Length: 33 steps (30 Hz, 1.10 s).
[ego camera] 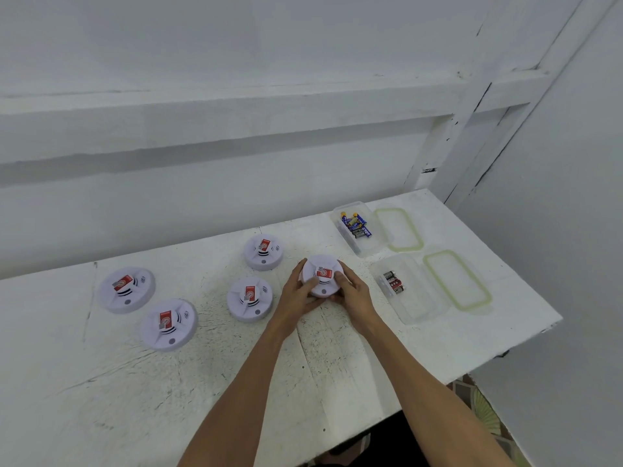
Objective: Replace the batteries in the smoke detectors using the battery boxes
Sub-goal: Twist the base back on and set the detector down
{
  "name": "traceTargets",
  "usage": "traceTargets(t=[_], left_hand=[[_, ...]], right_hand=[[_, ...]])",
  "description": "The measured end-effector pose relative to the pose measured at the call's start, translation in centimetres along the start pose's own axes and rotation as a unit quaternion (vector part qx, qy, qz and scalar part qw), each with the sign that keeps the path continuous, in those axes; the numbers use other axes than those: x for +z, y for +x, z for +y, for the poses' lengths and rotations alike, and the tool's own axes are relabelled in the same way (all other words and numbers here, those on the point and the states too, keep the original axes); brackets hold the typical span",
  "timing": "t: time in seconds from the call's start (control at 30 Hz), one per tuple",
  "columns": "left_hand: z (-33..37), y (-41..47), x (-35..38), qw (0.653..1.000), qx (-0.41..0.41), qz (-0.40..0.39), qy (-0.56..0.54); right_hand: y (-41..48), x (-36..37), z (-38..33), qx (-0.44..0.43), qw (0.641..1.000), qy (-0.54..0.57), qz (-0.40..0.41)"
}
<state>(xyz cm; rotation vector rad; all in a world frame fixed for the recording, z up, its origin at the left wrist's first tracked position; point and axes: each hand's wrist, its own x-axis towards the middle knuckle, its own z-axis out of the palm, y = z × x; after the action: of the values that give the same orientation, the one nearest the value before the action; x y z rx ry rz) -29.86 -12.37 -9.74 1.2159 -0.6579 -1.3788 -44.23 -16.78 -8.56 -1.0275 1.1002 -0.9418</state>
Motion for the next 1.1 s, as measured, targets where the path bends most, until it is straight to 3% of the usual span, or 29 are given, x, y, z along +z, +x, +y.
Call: traceTargets(t=[0.17, 1.1], left_hand=[[-0.61, 0.21, -0.19, 0.999, 0.000, 0.033, -0.008], [-0.56, 0.23, -0.44, 0.999, -0.005, 0.015, -0.043]], right_hand=[[-0.10, -0.18, -0.06, -0.002, 1.000, -0.003, -0.013], [0.26, -0.32, 0.31, -0.003, 1.000, -0.004, -0.016]])
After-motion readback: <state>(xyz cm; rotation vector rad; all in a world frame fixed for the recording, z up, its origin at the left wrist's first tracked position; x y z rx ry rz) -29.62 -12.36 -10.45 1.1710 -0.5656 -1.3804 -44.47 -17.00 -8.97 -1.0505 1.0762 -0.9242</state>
